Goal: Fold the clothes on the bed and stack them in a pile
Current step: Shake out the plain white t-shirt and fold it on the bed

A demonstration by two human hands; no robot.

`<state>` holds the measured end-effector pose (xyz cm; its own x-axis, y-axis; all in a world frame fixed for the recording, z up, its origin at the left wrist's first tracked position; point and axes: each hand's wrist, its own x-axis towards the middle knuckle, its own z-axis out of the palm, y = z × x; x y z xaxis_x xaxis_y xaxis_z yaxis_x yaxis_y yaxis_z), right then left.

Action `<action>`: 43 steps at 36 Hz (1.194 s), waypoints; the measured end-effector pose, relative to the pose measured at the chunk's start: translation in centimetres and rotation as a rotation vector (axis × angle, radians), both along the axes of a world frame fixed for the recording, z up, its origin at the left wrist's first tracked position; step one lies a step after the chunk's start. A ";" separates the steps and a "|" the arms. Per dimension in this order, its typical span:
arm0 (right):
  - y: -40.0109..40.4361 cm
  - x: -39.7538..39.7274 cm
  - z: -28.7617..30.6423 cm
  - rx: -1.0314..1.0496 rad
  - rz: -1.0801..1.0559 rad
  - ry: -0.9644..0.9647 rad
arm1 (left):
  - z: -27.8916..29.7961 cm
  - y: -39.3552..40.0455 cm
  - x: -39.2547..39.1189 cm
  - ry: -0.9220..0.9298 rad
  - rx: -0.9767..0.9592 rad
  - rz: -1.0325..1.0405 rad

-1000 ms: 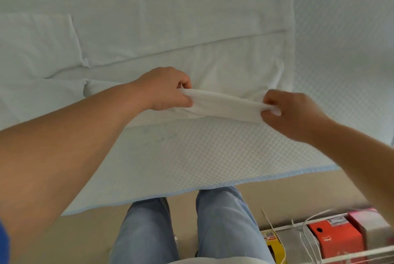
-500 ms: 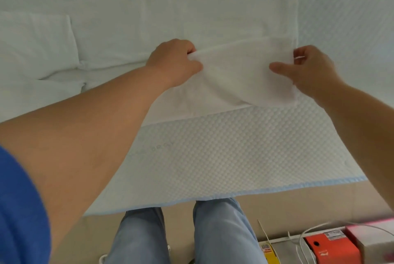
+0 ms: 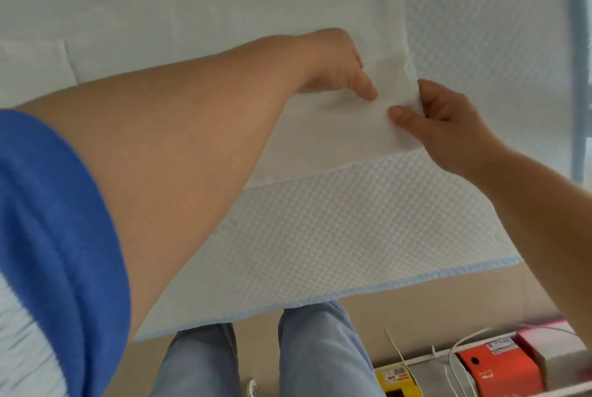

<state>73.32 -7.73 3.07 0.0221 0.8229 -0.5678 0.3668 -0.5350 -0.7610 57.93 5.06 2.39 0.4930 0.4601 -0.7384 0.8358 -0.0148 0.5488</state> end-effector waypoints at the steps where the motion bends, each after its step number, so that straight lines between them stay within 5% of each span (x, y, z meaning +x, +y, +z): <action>1: -0.1 0.3 -0.1 -0.021 -0.010 -0.009 | 0.0 0.1 0.5 0.008 0.022 -0.050; 7: -1.1 1.7 -1.2 -0.252 0.035 -0.002 | -0.1 -0.6 1.7 -0.057 0.146 -0.127; 11: -1.4 2.2 -1.7 -0.388 0.193 -0.158 | -1.1 -1.5 1.4 -0.076 0.192 -0.118; 18: -2.3 3.5 -2.3 -0.435 0.084 -0.254 | -2.6 -2.9 2.1 -0.035 0.399 -0.086; 23: -2.8 2.7 -2.6 -0.360 0.019 -0.413 | -3.2 -3.7 1.7 -0.019 0.552 0.037; 28: -3.6 -0.5 -1.2 -0.077 -0.061 -0.653 | -2.3 -4.6 -2.6 -0.047 0.617 0.249; 36: -1.5 -8.7 -0.6 0.106 0.228 -0.492 | 0.0 -6.6 -18.6 0.231 0.616 0.293; 43: 3.0 -14.4 -2.1 0.176 0.395 -0.524 | -0.7 -6.6 -29.0 0.474 0.510 0.069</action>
